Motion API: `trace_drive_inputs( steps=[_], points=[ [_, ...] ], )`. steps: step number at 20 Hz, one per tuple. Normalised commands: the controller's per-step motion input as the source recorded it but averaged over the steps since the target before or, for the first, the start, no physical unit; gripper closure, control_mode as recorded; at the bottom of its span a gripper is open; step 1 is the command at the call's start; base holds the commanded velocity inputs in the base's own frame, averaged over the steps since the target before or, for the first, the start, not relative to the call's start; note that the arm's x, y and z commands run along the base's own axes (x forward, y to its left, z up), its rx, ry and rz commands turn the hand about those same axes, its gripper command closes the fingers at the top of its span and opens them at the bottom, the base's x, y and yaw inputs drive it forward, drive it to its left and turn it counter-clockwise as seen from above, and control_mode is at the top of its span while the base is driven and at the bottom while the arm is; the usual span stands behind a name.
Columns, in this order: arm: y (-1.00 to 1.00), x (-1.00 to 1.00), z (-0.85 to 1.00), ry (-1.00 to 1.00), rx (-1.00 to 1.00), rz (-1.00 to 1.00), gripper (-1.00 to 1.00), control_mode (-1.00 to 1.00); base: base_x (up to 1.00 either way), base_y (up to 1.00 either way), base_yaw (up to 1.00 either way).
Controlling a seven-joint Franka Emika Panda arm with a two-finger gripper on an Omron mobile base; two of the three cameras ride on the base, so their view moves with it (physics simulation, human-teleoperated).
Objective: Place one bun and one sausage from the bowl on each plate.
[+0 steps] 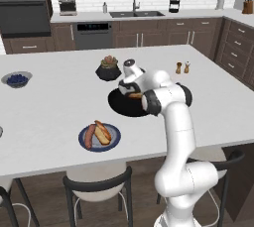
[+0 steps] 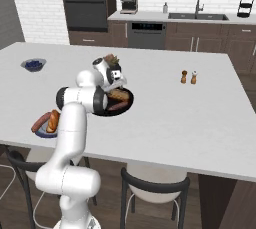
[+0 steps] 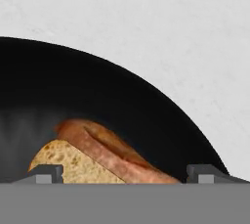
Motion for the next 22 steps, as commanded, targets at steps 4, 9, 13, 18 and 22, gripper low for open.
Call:
trace_drive_inputs(
  steps=[4,9,13,18,22],
  points=[
    [-0.12,-0.02,-0.06,-0.03,-0.01,0.04,-1.00,-1.00,0.00,0.00,0.00],
    [-0.04,-0.15,-0.41,0.00,-0.04,0.03,-1.00,-1.00,0.00,0.00,0.00],
    [-0.08,-0.17,-0.55,0.01,0.00,0.01,-1.00,-1.00,0.00,0.00,0.00],
    [-0.03,-0.42,-0.41,0.00,0.00,0.01,-1.00,-1.00,0.00,0.00,0.00],
    [0.00,-0.48,-0.42,0.03,0.00,0.00,1.00,-1.00,0.00,0.00,0.00]
  ],
)
